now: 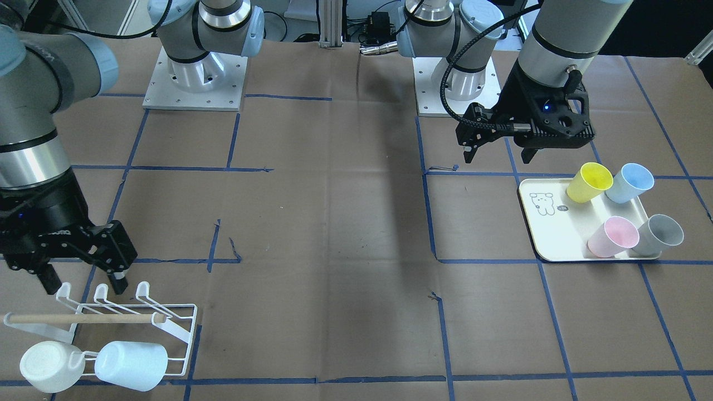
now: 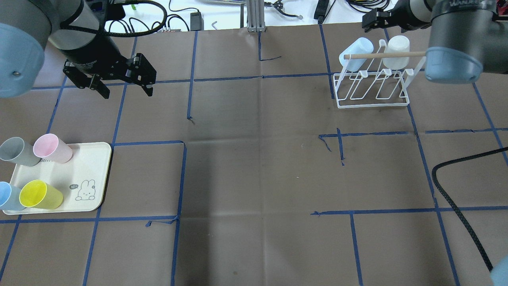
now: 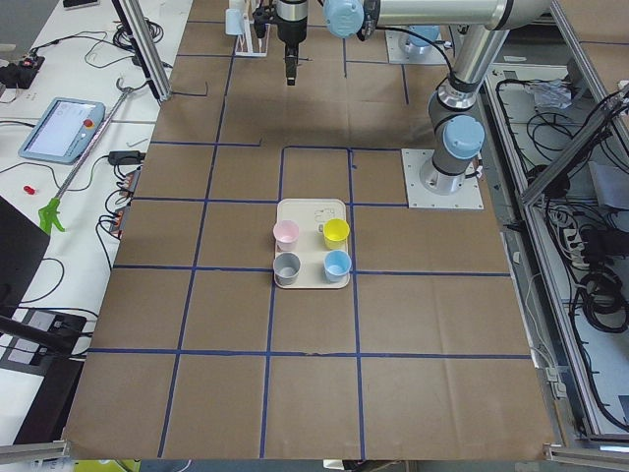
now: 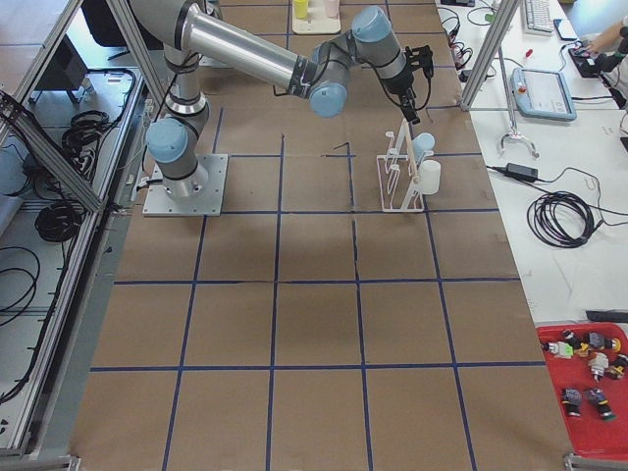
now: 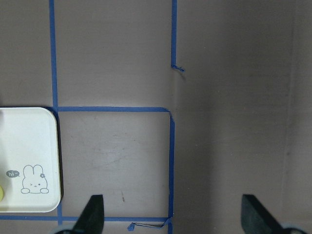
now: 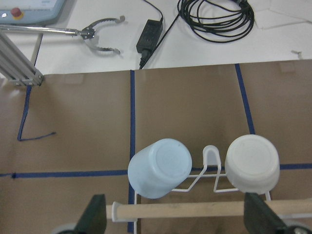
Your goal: Transfer IKEA cup to right arm and place on rack
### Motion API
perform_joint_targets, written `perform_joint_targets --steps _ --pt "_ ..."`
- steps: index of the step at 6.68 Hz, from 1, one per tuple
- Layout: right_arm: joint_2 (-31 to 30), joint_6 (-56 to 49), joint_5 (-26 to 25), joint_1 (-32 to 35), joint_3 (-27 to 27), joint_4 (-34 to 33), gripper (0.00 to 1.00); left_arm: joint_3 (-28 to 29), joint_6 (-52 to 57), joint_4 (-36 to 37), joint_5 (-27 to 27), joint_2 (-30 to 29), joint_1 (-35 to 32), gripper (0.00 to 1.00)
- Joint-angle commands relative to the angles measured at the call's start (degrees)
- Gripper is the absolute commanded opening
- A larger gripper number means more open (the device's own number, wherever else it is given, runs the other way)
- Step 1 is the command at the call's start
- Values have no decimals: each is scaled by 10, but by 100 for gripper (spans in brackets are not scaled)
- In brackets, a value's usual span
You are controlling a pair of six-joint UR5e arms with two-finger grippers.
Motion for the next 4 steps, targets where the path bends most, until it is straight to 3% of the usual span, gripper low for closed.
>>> perform_joint_targets --steps 1,4 --pt "-41 42 -13 43 -12 156 100 1 -1 0 1 -2 0 100" --pt "-142 43 -15 48 -13 363 100 1 -1 1 1 -2 0 100"
